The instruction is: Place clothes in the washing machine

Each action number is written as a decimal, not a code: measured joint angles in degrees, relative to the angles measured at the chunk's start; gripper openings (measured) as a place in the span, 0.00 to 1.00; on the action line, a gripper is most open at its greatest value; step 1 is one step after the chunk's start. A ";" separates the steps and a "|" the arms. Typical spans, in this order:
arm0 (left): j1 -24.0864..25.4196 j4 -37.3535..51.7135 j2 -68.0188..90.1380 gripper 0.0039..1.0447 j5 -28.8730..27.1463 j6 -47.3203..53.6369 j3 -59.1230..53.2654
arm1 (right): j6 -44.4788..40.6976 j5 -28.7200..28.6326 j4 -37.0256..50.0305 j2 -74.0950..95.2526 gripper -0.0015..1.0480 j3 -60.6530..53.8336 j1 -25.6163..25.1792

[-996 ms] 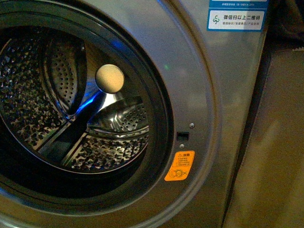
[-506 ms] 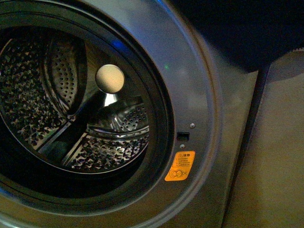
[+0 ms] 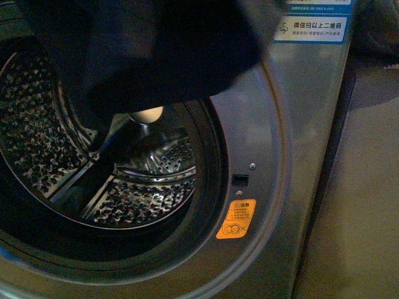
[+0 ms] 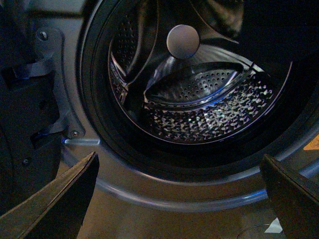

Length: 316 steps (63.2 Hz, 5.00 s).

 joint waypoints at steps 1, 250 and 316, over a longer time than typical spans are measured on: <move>0.00 0.00 0.00 0.94 0.00 0.00 0.00 | 0.00 0.00 0.00 0.00 0.09 0.00 0.00; -23.19 22.58 69.70 0.12 -17.88 -3.52 61.40 | -0.02 0.24 0.02 -0.04 0.72 0.04 -0.24; -4.52 29.24 68.35 0.11 -0.59 -19.02 40.13 | -0.17 0.22 0.09 -0.96 0.93 0.33 -0.26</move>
